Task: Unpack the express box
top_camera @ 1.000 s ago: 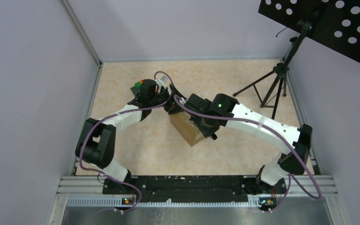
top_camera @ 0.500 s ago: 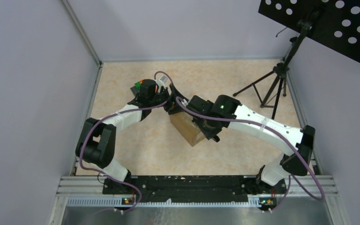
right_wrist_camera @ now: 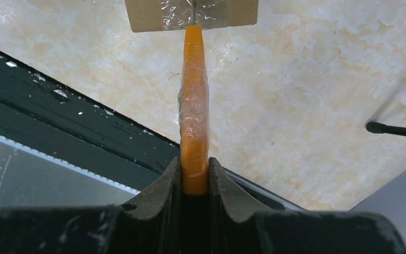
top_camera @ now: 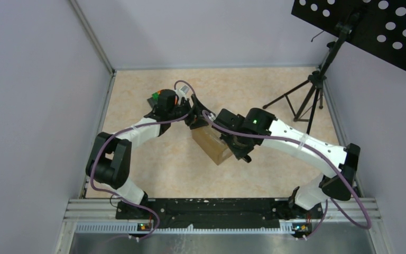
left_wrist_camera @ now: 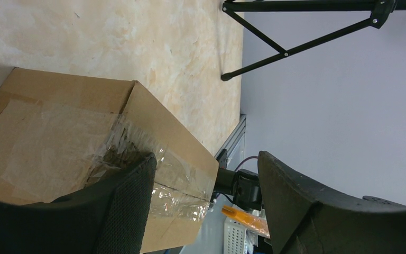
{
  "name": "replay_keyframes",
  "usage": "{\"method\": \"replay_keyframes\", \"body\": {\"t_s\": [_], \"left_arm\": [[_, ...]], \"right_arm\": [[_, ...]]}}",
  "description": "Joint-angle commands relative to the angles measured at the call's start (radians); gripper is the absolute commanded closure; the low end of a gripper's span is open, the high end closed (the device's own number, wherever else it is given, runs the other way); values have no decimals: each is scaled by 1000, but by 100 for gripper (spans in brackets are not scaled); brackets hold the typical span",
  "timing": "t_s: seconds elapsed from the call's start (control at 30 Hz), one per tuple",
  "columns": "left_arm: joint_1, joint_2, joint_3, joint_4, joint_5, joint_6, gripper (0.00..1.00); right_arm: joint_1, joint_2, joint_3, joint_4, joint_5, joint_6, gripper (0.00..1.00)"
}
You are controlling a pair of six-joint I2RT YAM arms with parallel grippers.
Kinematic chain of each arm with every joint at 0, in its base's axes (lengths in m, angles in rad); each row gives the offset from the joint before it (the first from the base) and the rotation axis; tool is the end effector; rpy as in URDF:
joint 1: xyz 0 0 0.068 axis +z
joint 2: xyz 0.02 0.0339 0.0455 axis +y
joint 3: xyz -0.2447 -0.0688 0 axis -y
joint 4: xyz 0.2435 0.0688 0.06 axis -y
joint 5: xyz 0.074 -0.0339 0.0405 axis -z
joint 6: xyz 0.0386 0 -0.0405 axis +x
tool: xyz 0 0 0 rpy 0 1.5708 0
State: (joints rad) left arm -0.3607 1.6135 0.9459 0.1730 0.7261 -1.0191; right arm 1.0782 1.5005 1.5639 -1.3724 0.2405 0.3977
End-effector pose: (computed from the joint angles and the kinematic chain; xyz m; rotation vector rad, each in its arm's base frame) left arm 0.3178 -0.1473 0.2055 -0.2472 2.3185 -1.5301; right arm 0.1362 0.2343 0.3252 -0.8885 2.6426 -0.0023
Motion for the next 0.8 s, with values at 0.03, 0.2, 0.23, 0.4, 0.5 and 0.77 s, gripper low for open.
{"method": "replay_keyframes", "body": {"t_s": [0.03, 0.2, 0.23, 0.4, 0.5, 0.77], "left_arm": [[35, 58, -13, -81, -127, 80, 24], [36, 61, -11, -81, -125, 80, 24], [36, 60, -10, -82, -125, 80, 24], [36, 61, -10, -81, -126, 80, 24], [36, 65, -10, -81, -128, 80, 24], [36, 64, -13, -82, -133, 80, 24]], "right_arm": [[15, -59, -19, -128, -14, 28, 100], [17, -75, -47, -128, -26, 36, 100], [18, -79, -52, -128, -26, 38, 100], [19, -99, -70, -128, -33, 48, 100], [18, -107, -79, -128, -37, 51, 100], [20, -127, -102, -128, -44, 56, 100]]}}
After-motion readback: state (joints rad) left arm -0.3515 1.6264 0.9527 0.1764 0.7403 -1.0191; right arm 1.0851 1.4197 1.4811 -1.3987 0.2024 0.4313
